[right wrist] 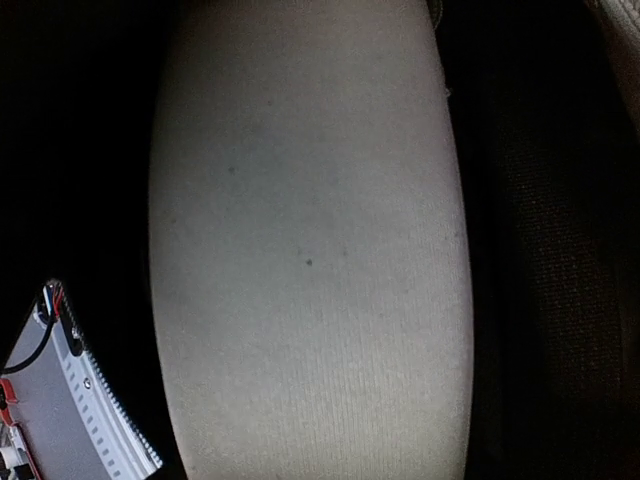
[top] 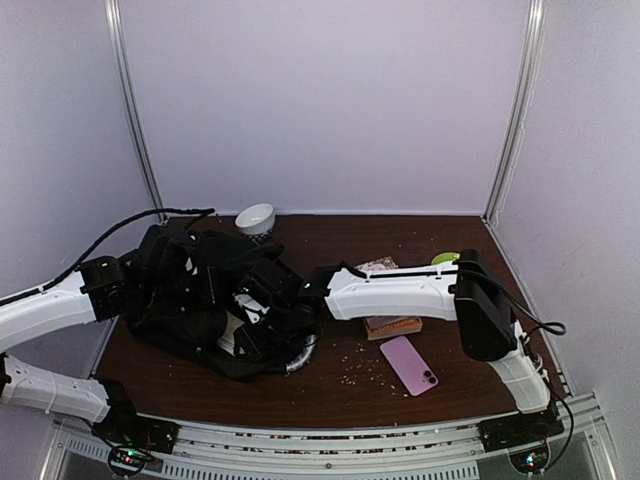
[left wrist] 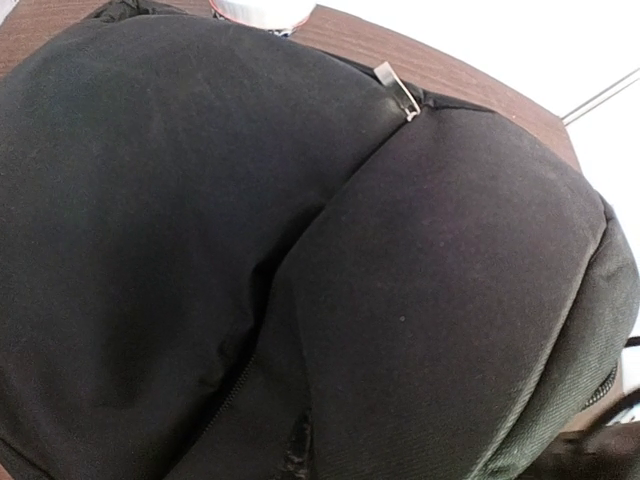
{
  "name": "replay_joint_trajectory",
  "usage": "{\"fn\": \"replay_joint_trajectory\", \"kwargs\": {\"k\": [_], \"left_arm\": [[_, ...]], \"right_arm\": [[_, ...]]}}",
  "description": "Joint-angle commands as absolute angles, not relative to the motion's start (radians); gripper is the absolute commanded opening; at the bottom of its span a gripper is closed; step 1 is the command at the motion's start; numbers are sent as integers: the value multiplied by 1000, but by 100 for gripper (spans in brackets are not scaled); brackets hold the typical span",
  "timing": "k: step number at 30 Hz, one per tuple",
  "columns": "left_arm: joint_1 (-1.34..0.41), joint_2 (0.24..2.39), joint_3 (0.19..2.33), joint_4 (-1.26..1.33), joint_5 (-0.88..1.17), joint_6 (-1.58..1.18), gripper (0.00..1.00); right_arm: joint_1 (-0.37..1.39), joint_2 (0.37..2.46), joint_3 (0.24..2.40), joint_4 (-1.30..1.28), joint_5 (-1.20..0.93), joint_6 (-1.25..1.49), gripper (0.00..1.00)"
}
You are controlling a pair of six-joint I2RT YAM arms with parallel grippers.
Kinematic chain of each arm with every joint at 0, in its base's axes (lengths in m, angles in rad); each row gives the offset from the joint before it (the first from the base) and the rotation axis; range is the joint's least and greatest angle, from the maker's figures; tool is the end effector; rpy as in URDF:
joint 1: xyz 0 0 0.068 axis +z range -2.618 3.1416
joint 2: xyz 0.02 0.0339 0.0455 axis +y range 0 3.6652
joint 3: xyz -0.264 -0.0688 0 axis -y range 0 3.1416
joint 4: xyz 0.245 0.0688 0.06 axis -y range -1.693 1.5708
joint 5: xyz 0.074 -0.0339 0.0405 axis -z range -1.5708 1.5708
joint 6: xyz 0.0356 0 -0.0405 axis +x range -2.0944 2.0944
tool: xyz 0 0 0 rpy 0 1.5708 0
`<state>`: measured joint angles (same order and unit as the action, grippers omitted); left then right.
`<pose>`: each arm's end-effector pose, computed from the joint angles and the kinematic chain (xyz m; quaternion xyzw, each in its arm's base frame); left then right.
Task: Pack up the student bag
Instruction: Place the stationery in the student bag.
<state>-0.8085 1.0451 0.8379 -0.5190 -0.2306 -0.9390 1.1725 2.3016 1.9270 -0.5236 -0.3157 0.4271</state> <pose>0.1584 -0.1541 0.2780 -0.1061 0.9011 -0.2448 0.3418 0.1889 0.4775 0.1919 -0.3878 0.8494 0.3371 0.1207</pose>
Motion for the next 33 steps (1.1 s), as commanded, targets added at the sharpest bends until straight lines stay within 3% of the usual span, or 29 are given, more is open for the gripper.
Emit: {"fn": "replay_joint_trajectory", "kwargs": {"k": [1, 4, 8, 12, 22, 25, 33], "left_arm": [[-808, 1046, 833, -307, -171, -996, 0], [-807, 1048, 815, -285, -161, -1013, 0], [-807, 1044, 820, -307, -179, -1013, 0], [-807, 1019, 817, -339, -224, -996, 0], [-807, 1025, 813, -345, -259, -974, 0], [-806, 1030, 809, -334, -261, -974, 0], [-807, 1039, 799, -284, -262, -996, 0]], "right_arm": [[1178, 2343, 2027, -413, -363, 437, 58], [1177, 2384, 2057, -382, -354, 482, 62], [1171, 2388, 2074, -355, -365, 550, 76], [1169, 2249, 1883, -269, -325, 558, 86], [1157, 1977, 1535, -156, -281, 620, 90], [1147, 1942, 1456, -98, -276, 707, 87], [1114, 2005, 1376, 100, -379, 994, 55]]}}
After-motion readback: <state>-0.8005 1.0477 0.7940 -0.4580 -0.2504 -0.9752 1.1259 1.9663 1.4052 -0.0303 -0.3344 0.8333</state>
